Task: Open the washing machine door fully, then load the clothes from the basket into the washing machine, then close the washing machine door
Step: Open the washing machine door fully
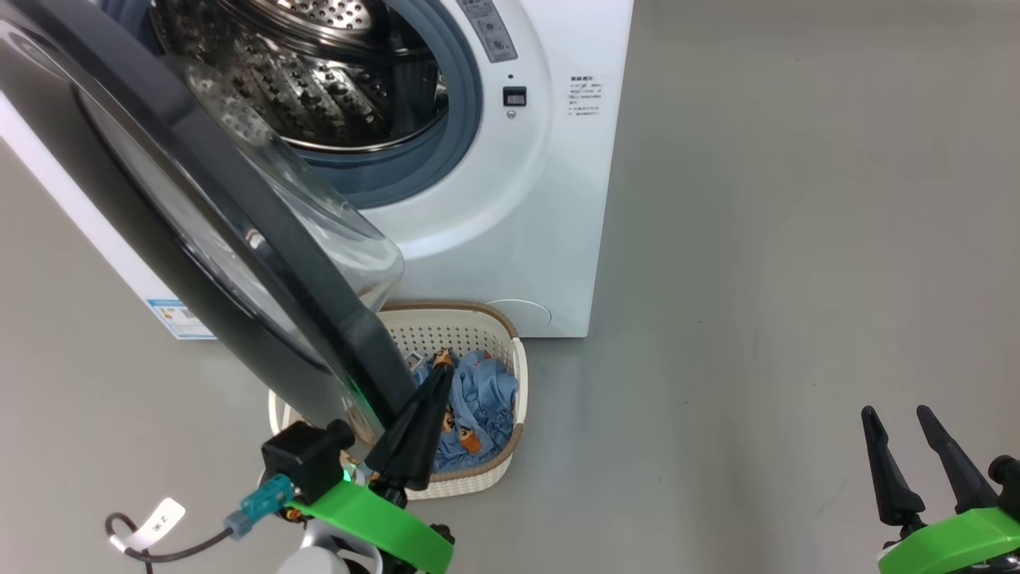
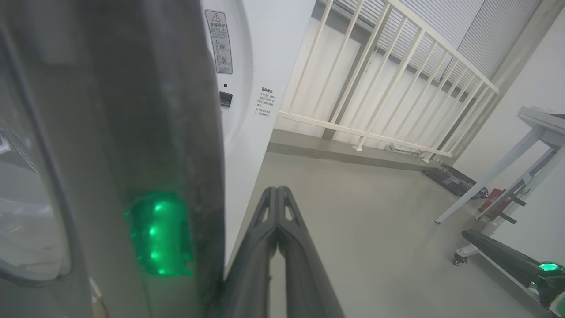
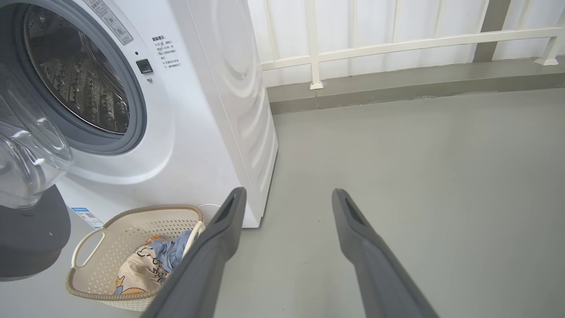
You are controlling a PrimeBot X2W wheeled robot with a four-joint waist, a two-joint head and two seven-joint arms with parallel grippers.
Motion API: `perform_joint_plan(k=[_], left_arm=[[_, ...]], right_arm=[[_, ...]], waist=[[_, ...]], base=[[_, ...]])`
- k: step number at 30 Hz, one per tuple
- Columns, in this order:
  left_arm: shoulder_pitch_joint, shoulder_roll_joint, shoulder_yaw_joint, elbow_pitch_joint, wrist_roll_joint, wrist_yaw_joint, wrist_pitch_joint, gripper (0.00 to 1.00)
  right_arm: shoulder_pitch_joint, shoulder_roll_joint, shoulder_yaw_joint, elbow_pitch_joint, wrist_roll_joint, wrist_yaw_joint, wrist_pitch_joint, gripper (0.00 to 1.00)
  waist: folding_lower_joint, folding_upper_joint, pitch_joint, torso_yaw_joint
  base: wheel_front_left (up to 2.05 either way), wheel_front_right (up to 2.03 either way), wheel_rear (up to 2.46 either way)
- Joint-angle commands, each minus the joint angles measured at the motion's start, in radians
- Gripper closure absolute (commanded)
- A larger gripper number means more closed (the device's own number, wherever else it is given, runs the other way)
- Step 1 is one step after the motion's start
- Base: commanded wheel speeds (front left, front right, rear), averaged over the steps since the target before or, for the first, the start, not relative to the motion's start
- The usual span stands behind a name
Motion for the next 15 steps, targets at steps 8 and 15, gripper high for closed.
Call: perform_joint_plan(k=[8,15], left_arm=[[0.006,0.023,0.094,-0.020,0.011,0.005,-0.007,1.00],[0.019,0.023,0.109,-0.031,0.015,0.003,-0.007,1.00]], right_arm=[[0.001,-0.019,0.026,-0.029,0.001,0.003,-0.012,0.00],[0.001,-0.017,0.021,-0.031,-0.002,0.003,-0.012,0.00]], waist=[[0.0000,0.0000,-0.001,0.017],[0.0000,0.0000,0.004,0.031]], base=[[0.00,0.00,0.00],[0.00,0.00,0.00]])
